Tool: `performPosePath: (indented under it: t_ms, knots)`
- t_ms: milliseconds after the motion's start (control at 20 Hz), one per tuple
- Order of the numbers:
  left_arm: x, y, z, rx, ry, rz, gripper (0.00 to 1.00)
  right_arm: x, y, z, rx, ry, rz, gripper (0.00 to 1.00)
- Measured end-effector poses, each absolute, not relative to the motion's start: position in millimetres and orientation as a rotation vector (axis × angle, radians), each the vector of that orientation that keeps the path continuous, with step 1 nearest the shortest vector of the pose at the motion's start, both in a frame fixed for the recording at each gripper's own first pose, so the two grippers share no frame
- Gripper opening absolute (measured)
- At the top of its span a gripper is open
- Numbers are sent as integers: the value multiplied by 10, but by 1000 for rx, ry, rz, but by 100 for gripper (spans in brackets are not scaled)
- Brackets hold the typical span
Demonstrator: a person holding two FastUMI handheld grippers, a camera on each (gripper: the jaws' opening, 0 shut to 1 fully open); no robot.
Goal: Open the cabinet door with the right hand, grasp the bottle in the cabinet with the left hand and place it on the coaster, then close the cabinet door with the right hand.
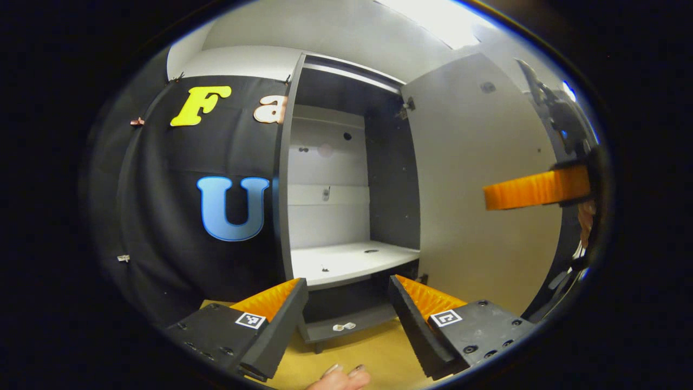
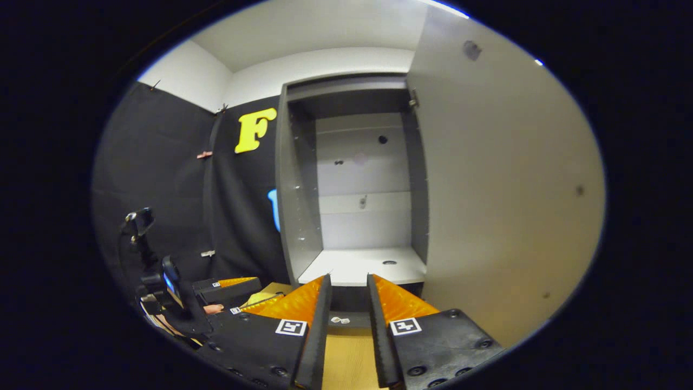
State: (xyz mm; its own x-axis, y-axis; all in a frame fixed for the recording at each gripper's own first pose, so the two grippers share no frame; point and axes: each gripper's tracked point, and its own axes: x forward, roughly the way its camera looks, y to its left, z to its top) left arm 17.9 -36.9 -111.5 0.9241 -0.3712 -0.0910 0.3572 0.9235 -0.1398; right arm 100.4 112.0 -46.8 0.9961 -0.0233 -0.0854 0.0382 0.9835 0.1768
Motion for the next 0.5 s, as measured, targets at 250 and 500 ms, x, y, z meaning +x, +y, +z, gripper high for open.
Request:
performPosePath:
  t_ms: [250, 500]
  knots:
    - [456, -702, -855, -106, 81, -445, 95, 273, 796, -148, 197, 6, -92, 76]
    - [645, -1332, -533, -176, 36, -542, 96, -276, 43, -98, 227, -19, -275, 98]
